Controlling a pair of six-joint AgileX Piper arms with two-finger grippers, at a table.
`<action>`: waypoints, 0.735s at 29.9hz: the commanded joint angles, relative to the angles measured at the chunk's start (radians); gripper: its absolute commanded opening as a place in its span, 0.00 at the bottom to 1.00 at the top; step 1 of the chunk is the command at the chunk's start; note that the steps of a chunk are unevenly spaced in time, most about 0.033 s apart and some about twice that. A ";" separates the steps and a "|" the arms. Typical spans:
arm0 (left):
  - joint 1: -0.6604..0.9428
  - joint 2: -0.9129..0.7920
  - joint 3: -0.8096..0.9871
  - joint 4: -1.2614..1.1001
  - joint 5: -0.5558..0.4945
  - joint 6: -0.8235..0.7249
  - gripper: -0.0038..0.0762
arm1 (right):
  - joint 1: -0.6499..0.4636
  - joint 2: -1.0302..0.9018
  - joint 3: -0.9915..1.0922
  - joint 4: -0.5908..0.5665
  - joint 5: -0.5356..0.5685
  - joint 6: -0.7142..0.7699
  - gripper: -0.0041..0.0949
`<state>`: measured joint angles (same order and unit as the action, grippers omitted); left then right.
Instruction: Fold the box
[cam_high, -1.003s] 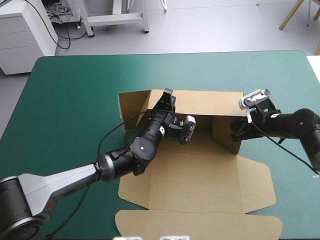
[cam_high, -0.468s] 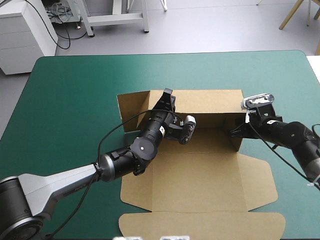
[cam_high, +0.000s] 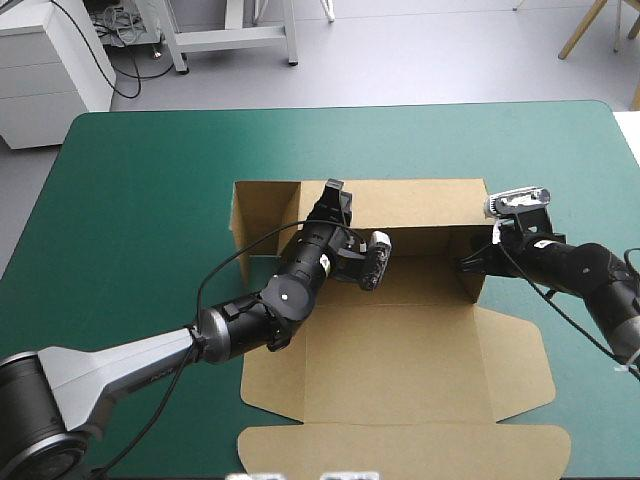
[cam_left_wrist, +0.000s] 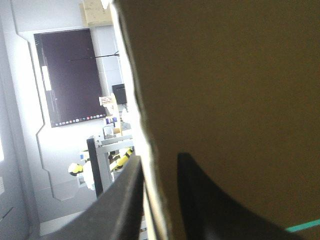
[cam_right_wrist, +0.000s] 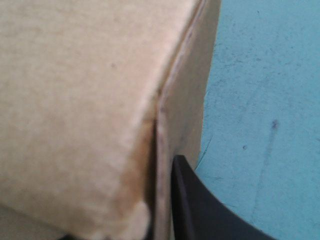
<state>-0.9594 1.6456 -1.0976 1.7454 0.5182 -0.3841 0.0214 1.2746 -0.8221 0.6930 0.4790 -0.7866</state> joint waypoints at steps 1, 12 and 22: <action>-0.003 -0.024 -0.015 0.068 0.003 -0.059 0.54 | 0.014 -0.011 -0.011 0.070 0.081 0.022 0.04; -0.044 -0.024 -0.048 0.069 0.092 -0.217 0.62 | 0.014 -0.011 -0.043 -0.023 0.069 0.129 0.04; -0.202 -0.026 -0.079 0.069 0.242 -0.225 0.62 | 0.014 -0.011 -0.156 -0.170 0.152 0.324 0.04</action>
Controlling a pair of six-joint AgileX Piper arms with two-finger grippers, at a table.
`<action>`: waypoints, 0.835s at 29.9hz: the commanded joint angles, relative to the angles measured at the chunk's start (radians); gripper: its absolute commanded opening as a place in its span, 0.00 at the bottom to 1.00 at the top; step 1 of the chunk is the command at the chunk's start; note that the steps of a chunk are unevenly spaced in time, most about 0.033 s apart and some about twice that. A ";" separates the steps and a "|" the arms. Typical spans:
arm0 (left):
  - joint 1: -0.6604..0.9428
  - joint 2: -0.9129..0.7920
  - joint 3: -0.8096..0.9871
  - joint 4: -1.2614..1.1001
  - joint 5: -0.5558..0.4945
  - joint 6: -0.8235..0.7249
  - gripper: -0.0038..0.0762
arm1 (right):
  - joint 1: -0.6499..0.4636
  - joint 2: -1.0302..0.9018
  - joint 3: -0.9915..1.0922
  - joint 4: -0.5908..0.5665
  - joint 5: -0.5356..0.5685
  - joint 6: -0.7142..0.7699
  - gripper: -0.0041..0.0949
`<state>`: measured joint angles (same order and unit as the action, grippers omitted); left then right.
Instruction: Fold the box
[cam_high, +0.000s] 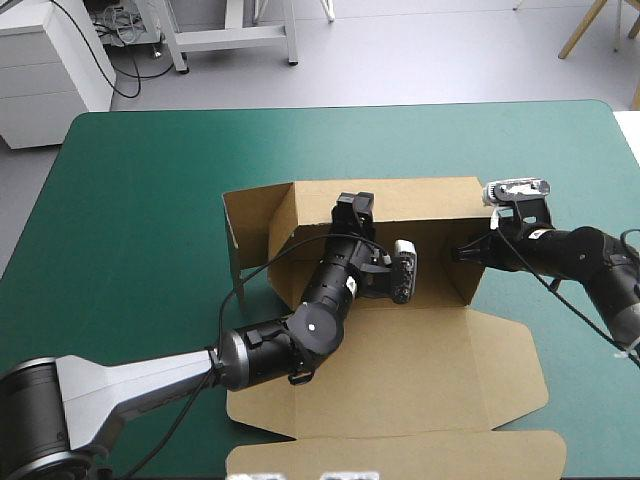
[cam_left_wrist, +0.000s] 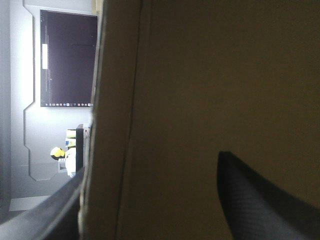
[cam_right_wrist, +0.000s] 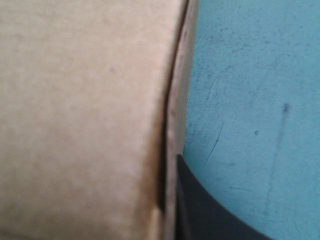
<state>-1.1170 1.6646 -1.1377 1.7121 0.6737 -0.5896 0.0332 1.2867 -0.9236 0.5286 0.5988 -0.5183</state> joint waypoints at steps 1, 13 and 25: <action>-0.061 -0.045 -0.041 0.102 0.106 -0.019 0.62 | 0.002 -0.023 -0.067 -0.020 0.038 0.070 0.04; -0.277 -0.119 -0.041 0.102 0.293 -0.016 0.55 | 0.002 -0.023 -0.096 -0.118 0.087 0.179 0.04; -0.393 -0.389 -0.041 0.102 0.354 0.044 0.04 | 0.002 -0.019 -0.116 -0.163 0.172 0.240 0.04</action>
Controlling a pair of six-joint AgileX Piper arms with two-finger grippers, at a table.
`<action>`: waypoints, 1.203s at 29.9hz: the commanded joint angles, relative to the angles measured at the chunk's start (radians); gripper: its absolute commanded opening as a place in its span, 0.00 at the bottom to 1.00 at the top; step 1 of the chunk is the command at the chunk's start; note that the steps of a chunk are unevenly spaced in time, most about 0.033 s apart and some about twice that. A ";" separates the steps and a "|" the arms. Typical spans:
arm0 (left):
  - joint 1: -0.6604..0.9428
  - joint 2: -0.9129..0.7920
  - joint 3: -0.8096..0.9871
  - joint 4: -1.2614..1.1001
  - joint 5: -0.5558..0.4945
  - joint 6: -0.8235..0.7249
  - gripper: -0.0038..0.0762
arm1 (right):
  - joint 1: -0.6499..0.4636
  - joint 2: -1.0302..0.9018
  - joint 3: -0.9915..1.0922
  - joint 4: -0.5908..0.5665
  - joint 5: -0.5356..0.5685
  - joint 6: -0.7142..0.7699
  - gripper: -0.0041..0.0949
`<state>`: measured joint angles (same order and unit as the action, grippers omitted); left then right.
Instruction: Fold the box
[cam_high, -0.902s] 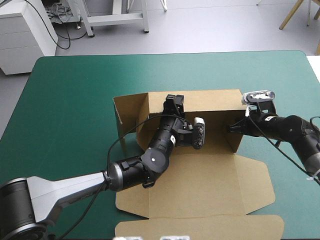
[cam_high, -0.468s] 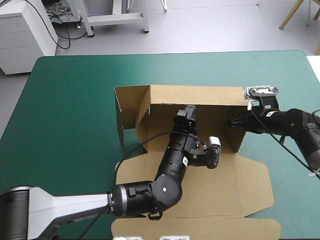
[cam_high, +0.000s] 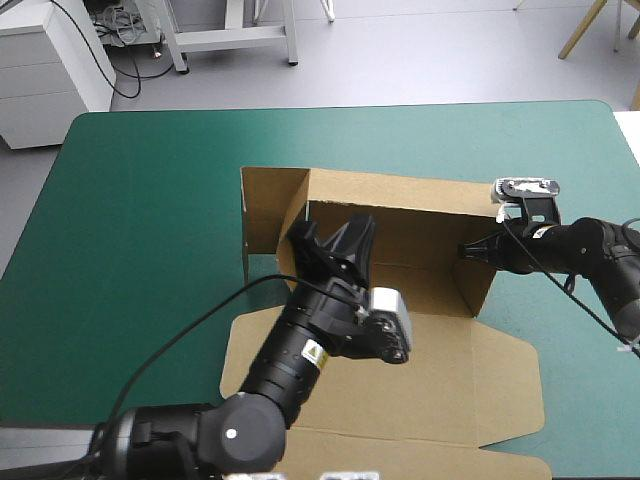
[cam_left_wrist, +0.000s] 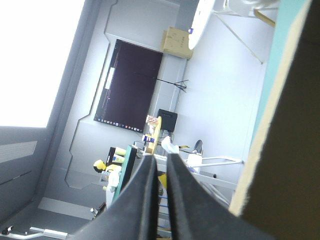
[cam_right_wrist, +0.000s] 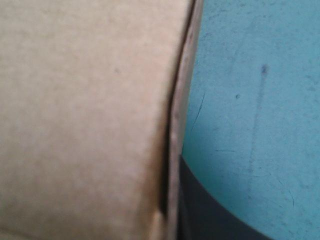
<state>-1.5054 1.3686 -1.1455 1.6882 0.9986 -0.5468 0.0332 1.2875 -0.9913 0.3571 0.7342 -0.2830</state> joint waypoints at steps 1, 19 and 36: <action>-0.005 -0.116 -0.033 0.126 0.023 0.003 0.04 | 0.002 -0.014 -0.064 0.003 0.059 0.007 0.04; 0.906 -0.237 -0.084 -0.450 -0.437 0.005 0.04 | 0.022 0.376 -0.502 -0.036 0.468 0.083 0.04; 1.500 -0.082 -0.072 -1.526 -0.399 0.671 0.04 | 0.143 0.515 -0.607 -0.215 0.280 0.216 0.48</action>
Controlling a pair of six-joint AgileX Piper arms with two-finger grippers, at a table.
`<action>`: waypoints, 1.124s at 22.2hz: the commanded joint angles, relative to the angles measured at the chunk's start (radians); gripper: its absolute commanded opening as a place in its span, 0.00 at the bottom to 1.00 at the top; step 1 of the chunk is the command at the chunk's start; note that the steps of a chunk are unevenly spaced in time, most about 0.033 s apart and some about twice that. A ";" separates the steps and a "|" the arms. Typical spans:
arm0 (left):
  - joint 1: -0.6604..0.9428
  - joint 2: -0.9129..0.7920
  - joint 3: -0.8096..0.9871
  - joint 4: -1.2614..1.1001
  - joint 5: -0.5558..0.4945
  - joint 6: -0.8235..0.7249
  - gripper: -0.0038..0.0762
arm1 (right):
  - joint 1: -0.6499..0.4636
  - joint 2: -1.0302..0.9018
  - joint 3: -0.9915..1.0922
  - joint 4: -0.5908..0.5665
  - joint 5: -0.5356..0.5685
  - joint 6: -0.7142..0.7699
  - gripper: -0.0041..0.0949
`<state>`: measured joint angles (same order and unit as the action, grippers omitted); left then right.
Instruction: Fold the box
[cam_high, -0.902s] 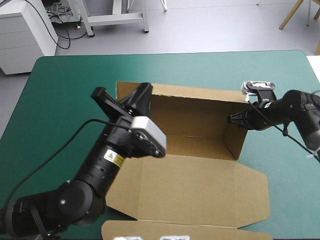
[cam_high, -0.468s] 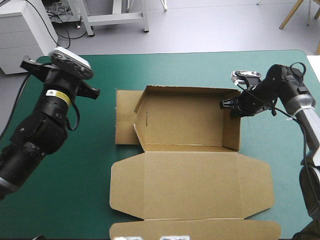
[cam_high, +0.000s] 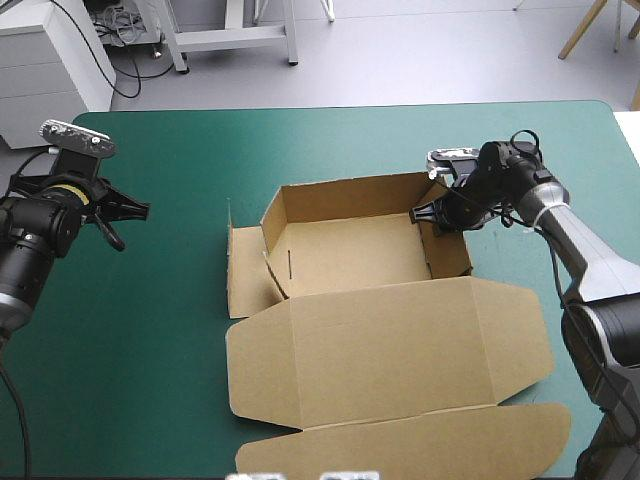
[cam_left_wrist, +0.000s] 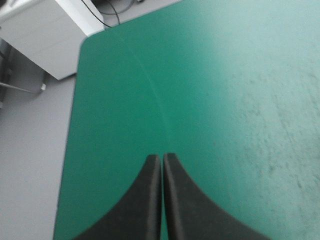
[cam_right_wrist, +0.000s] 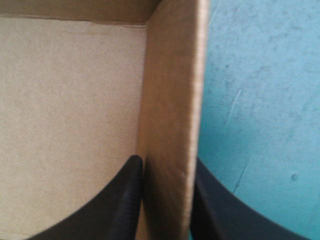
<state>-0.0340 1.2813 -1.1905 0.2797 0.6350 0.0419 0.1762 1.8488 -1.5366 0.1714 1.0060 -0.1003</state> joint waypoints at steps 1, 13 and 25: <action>0.043 0.018 -0.027 -0.151 -0.033 0.096 0.04 | -0.001 -0.046 -0.090 -0.029 0.034 0.032 0.52; 0.268 0.059 -0.027 -0.637 0.048 0.234 0.04 | -0.001 -0.121 -0.314 -0.067 0.198 0.034 0.53; 0.268 0.059 -0.027 -0.754 0.158 0.305 0.04 | -0.001 -0.024 -0.130 -0.003 0.182 -0.060 0.53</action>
<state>0.2329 1.3706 -1.1905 -0.4253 0.8037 0.3422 0.1801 1.8408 -1.6448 0.1418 1.2109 -0.1499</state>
